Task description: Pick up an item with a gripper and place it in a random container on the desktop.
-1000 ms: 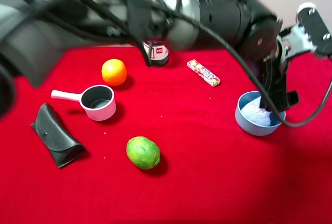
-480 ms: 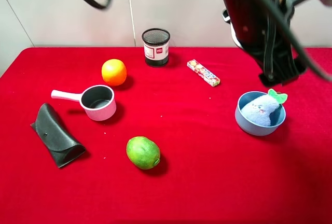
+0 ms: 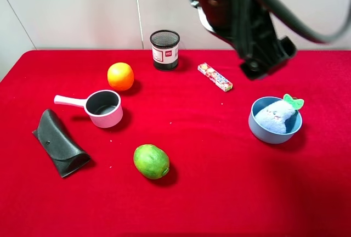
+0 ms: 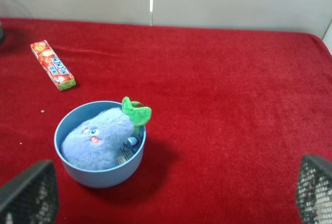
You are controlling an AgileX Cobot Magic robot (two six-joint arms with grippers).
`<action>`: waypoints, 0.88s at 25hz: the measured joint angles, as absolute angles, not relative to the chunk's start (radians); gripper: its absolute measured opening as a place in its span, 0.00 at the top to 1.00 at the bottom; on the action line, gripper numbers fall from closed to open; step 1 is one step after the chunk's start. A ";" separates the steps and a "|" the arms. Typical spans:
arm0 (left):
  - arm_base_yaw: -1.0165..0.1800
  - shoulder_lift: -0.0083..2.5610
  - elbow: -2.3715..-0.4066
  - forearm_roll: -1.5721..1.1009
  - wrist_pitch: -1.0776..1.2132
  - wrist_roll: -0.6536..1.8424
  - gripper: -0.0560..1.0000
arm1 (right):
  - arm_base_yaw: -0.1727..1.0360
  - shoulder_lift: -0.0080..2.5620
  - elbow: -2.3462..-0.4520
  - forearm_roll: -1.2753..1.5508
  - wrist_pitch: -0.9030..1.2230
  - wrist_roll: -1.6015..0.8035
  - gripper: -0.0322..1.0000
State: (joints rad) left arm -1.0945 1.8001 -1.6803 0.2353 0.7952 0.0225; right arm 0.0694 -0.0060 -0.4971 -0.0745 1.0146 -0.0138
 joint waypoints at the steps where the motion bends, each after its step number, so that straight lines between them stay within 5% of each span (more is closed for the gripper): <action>1: -1.095 1.770 -1.654 0.245 0.795 0.000 0.01 | 0.069 -0.006 -0.497 -0.074 1.015 -0.014 0.30; 22: -1.095 1.186 -0.995 0.380 0.849 -0.216 0.01 | 0.069 -0.006 -0.497 -0.074 1.015 -0.014 0.30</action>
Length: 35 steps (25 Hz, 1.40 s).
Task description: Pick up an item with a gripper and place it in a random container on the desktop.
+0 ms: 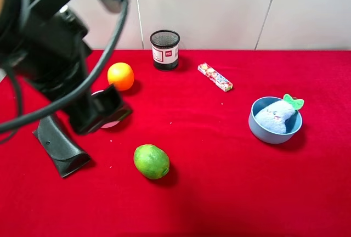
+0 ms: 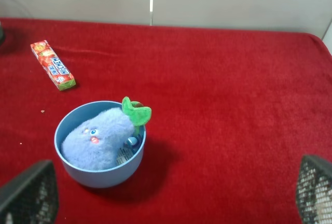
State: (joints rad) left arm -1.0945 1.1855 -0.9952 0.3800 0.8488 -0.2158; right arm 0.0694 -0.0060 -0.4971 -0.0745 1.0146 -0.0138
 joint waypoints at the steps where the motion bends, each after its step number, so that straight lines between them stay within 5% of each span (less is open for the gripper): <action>1: -1.095 1.171 -0.979 0.380 0.851 -0.219 0.01 | 0.069 -0.006 -0.497 -0.074 1.015 -0.014 0.30; 8: -1.071 1.098 -0.921 0.292 0.909 -0.305 0.01 | 0.069 -0.006 -0.497 -0.074 1.015 -0.014 0.30; 35: -0.449 0.578 -0.523 0.036 0.983 -0.112 0.01 | 0.069 -0.006 -0.497 -0.074 1.015 -0.014 0.30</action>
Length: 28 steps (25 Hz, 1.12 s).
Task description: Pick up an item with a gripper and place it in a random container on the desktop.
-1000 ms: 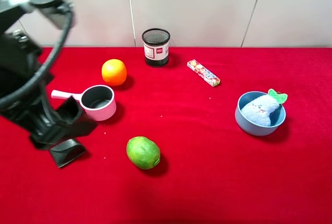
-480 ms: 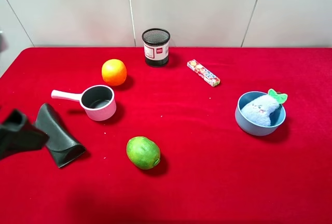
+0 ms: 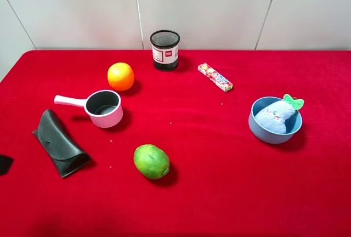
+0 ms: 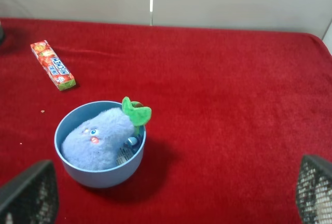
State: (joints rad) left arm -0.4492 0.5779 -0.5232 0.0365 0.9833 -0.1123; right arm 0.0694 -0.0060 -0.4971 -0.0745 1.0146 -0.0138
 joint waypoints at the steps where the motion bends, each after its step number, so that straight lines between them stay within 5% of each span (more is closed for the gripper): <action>1: -0.430 0.556 -0.523 0.034 0.986 -0.100 0.01 | 0.069 -0.006 -0.497 -0.074 1.015 -0.014 0.30; 16: -0.112 0.271 -0.495 -0.048 1.071 0.113 0.01 | 0.069 -0.006 -0.497 -0.074 1.015 -0.014 0.30; 28: -0.035 0.007 -0.495 -0.073 1.066 0.152 0.01 | 0.069 -0.006 -0.497 -0.074 1.015 -0.014 0.30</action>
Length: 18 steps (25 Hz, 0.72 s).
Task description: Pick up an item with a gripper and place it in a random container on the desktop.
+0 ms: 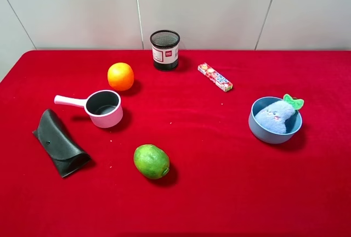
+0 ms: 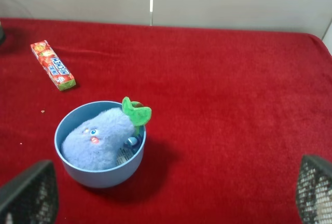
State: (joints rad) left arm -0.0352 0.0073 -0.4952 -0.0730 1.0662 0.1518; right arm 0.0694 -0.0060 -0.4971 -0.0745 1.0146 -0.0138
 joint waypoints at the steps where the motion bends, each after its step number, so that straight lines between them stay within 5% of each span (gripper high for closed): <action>1: -0.035 -0.001 -0.495 -0.074 1.067 0.152 0.01 | 0.069 -0.006 -0.497 -0.074 1.015 -0.014 0.30; 18: -0.035 -0.007 -0.495 -0.077 1.067 0.170 0.01 | 0.069 -0.006 -0.497 -0.074 1.015 -0.014 0.30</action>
State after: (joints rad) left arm -0.0352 -0.0067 -0.4952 -0.0773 1.0671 0.1704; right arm 0.0694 -0.0060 -0.4971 -0.0745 1.0146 -0.0138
